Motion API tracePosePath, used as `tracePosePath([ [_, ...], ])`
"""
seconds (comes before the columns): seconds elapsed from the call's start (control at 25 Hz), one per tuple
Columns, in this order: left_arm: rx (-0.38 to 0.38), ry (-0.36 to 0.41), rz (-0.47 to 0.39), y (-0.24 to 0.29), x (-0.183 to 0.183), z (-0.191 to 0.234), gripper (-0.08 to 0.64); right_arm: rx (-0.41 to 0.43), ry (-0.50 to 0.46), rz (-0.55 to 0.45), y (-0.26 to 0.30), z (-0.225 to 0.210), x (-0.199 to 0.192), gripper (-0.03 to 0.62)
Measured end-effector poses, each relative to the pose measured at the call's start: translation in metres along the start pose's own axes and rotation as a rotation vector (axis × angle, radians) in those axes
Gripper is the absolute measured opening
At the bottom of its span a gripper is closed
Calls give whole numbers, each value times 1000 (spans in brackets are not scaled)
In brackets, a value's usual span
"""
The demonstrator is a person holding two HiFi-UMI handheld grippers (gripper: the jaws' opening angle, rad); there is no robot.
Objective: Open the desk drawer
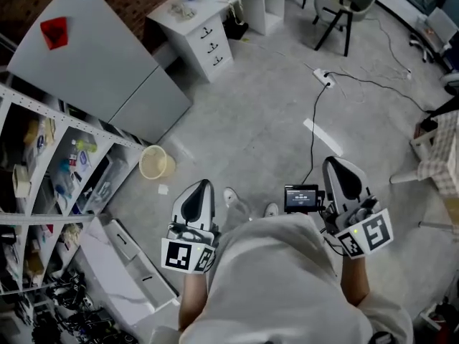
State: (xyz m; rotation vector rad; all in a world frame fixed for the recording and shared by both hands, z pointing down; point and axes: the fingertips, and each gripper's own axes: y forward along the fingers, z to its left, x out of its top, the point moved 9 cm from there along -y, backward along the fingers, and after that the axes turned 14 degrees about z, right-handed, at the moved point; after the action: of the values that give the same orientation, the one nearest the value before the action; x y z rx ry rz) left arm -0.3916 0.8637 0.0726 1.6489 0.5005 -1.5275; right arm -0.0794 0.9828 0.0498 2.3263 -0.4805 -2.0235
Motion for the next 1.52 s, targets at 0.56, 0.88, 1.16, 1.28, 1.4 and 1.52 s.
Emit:
tracePosePath([
  [0.56,-1,-115,66,13,-17,-3,6,84,140,110,33,7,-34,26],
  [0.88,76,-92,127,14,-34,33,6,269,29,193,111,22,-40,28],
  [1.16,-7,-71,153,68,-34,102,5,229,-160,277,187,27,-19,28],
  [1.28,-1,-77,91,102,-20,140,6,196,-149,324,217,21,-12,28],
  [1.4,-38,-139,43,131,-10,175,6,113,-125,339,248,14,-4,28],
  [1.52,-91,-168,46,155,-8,202,6,34,-121,321,276,8,3,29],
])
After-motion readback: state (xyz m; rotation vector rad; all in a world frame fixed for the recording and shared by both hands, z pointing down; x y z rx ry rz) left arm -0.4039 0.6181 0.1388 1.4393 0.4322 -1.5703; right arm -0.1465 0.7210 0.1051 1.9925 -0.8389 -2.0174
